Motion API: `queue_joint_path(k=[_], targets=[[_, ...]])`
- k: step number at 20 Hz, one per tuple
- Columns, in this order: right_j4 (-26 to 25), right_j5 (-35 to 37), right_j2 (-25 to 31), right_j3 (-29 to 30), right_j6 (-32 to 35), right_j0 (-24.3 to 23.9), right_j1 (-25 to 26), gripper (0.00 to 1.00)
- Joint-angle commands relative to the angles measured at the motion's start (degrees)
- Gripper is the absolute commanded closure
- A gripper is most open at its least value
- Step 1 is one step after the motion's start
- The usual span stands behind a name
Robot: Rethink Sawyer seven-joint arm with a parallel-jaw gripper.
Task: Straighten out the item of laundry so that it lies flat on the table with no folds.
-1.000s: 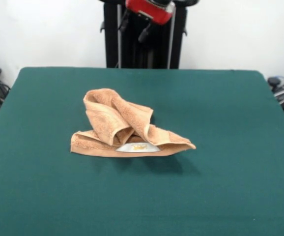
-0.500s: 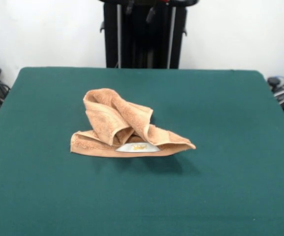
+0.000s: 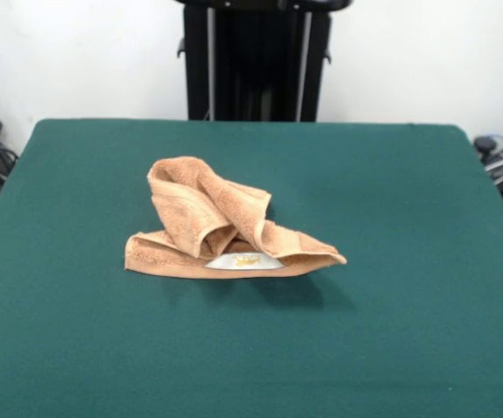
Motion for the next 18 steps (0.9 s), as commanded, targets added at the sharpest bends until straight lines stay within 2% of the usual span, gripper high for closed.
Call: queue_joint_path(k=[1, 10, 18], targets=[[-3.7, 1.6, 6.9, 6.2, -2.1, -1.4, -0.2, 0.0], [-4.1, -0.4, 11.8, 2.3, -1.0, -4.7, 5.7, 0.0], [-5.8, -0.5, 13.5, -1.0, 1.6, -4.9, 9.1, 0.0]])
